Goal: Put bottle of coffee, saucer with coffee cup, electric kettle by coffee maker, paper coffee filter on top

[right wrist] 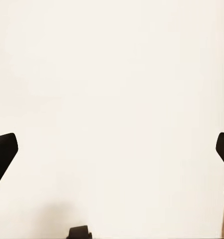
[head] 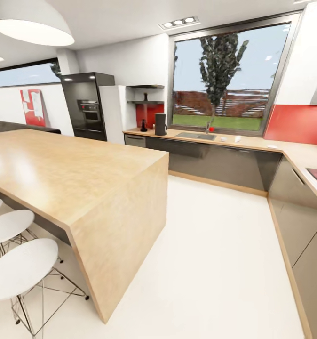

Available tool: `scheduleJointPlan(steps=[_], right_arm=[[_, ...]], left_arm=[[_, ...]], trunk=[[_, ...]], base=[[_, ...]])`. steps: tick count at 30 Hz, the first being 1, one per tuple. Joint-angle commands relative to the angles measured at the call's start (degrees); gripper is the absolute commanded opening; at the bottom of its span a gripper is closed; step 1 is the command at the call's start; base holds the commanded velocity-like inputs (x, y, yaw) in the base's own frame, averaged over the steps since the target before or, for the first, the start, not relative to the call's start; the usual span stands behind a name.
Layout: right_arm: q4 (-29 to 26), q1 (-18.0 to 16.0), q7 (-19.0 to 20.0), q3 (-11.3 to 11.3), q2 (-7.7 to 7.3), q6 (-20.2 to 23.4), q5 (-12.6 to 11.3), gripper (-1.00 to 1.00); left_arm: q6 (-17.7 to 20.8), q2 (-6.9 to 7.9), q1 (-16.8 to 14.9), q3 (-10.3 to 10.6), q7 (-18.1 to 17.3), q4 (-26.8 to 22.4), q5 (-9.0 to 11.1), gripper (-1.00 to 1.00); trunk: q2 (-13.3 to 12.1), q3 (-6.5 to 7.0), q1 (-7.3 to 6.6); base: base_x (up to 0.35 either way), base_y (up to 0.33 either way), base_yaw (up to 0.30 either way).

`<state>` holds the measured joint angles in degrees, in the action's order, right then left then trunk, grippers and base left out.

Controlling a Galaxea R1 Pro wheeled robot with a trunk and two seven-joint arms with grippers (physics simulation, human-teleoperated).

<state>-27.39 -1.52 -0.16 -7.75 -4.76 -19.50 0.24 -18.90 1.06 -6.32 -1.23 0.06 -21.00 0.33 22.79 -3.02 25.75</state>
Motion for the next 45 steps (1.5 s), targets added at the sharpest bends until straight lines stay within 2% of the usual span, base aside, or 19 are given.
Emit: scheduleJointPlan(steps=[1, 26, 36, 45], right_arm=[[0.1, -0.1, 0.0, 0.0, 0.01, -0.2, 0.0, 1.00], [0.1, -0.1, 0.0, -0.1, 0.01, -0.2, 0.0, 1.00], [0.1, -0.1, 0.0, -0.1, 0.01, -0.2, 0.0, 1.00], [0.1, -0.1, 0.0, 0.0, 0.01, -0.2, 0.0, 1.00]], left_arm=[[-0.2, -0.01, 0.0, -0.1, 0.0, 0.0, 0.0, 1.00], [-0.2, 0.00, 0.0, -0.1, -0.1, 0.0, 0.1, 1.00], [-0.2, -0.01, 0.0, -0.1, -0.1, 0.0, 0.0, 1.00], [-0.2, -0.01, 0.0, -0.1, -0.1, 0.0, 0.0, 1.00]], trunk=[[0.1, -0.13, 0.03], [0.1, -0.13, 0.03], [0.1, -0.13, 0.03], [0.1, -0.13, 0.03]], base=[[0.000, 0.000, -0.300], [0.006, 0.000, -0.300], [0.272, -0.004, -0.300], [0.321, -0.140, -0.300]])
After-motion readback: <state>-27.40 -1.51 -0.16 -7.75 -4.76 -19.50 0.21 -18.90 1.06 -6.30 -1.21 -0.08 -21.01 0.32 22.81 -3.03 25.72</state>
